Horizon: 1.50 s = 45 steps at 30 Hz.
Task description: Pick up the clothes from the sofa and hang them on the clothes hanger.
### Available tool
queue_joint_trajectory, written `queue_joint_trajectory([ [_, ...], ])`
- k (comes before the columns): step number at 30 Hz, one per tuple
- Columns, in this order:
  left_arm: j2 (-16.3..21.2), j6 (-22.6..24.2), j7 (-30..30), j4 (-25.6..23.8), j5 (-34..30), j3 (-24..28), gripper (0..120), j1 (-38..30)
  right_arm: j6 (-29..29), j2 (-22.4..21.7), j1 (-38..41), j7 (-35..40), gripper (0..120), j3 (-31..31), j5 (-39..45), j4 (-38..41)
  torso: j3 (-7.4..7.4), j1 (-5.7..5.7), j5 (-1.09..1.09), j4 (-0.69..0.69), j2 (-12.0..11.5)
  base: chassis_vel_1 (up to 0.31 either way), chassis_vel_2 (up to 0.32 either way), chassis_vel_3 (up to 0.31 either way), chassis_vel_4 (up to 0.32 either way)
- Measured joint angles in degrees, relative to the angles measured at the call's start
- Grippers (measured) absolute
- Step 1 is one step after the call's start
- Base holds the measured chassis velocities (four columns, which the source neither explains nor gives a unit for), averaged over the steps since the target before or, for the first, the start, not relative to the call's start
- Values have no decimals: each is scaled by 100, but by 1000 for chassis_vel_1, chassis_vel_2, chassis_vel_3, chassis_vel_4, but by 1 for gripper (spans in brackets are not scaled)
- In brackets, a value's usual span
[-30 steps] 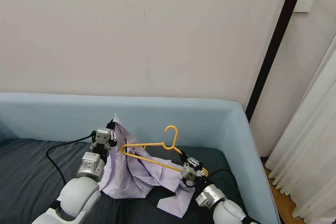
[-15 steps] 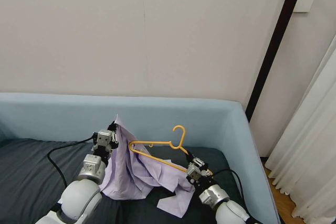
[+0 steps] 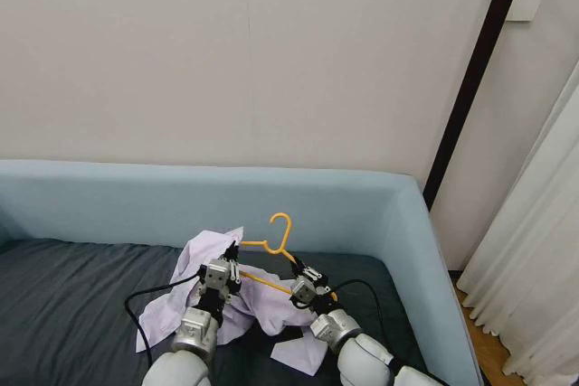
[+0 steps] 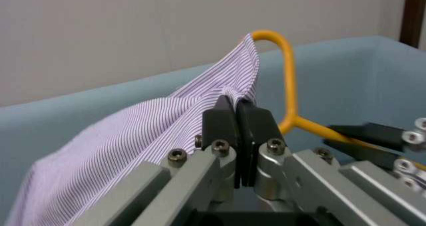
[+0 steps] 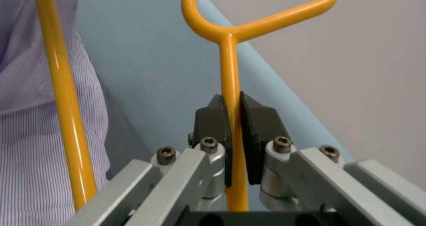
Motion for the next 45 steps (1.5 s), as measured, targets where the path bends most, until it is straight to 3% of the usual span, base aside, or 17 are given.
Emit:
queue_joint_trajectory([
  [8,-83,-241,19,161,218,-46,0,-5,25,-79,-57,-111,4,111,100,-2,0,0,0,1,0,0,0,0,0],
  [16,211,-143,-215,168,-222,-430,0,-436,114,-227,-417,-147,4,248,95,68,0,0,0,0,0,0,0,0,0],
  [27,291,-74,-254,-18,-408,-409,0,-486,277,-197,-600,-446,4,270,-650,67,0,0,0,0,0,0,0,0,0],
  [32,222,-100,-181,-77,-240,-282,0,-235,254,-46,-444,-285,4,251,-347,35,0,0,-1,0,0,0,0,0,0],
  [45,126,-436,-164,60,337,-231,0,324,-530,-48,107,315,4,325,1289,289,0,0,0,0,0,0,0,0,0],
])
